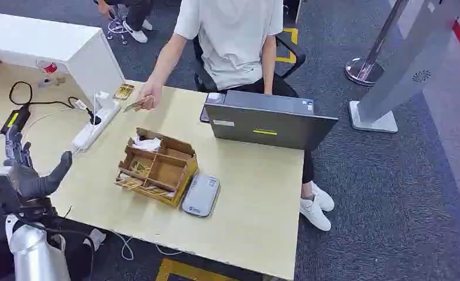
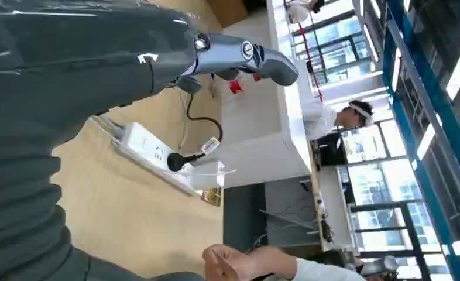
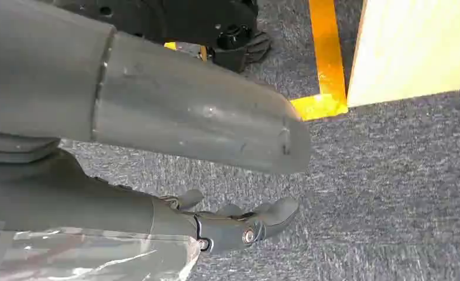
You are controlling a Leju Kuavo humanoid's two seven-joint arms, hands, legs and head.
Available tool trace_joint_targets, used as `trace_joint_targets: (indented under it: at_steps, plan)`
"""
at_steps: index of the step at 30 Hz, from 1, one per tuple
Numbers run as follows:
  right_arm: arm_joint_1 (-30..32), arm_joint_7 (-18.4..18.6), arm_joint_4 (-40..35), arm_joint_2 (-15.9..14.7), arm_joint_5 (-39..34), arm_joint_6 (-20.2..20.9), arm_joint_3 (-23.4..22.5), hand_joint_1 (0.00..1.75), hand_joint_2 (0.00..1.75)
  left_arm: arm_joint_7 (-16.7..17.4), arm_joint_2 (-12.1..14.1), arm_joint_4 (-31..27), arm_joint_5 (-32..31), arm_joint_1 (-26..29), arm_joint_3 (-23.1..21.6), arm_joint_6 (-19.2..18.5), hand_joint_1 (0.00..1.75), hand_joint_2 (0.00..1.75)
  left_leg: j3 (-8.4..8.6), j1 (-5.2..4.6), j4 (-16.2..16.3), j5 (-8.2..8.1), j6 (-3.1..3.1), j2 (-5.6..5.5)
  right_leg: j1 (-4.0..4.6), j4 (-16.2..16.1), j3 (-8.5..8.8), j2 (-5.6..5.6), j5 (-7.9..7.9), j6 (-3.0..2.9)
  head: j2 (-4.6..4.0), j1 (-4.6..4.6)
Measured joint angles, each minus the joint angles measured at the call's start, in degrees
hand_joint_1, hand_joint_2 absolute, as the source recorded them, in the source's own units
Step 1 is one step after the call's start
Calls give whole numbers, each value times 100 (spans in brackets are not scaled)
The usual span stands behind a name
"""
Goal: Pass the card to the sensor for recognition and then transmit it.
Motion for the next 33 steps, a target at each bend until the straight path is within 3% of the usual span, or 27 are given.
trace_joint_targets:
  at_steps: [17, 18, 19, 33]
  plan:
    - [-103, 133, 39, 0, 367, 107, 100, 0, 0, 1198, 635, 131, -2625, -1022, -1740, 894, 0, 175, 0, 0, 2, 0, 0, 2, 0, 2, -1, 2, 1, 0, 0, 0]
    - [-108, 153, 42, 0, 389, 111, 112, 0, 0, 1271, 675, 144, -2760, -1077, -1830, 941, 65, 175, 0, 0, 2, 0, 0, 3, 0, 2, -2, 3, 1, 0, 0, 0]
    - [-111, 164, 44, 0, 419, 113, 120, 0, 0, 1354, 720, 159, -2945, -1139, -1954, 1003, 175, 175, 0, 0, 3, 0, 0, 2, 0, 2, -2, 2, 1, 0, 0, 0]
    - [-209, 299, 68, 0, 772, 175, 236, 0, 0, 2445, 1231, 365, -5215, -1993, -3509, 1762, 175, 175, -1, 0, 4, 0, 0, 2, 0, 3, -1, 3, 1, 0, 0, 0]
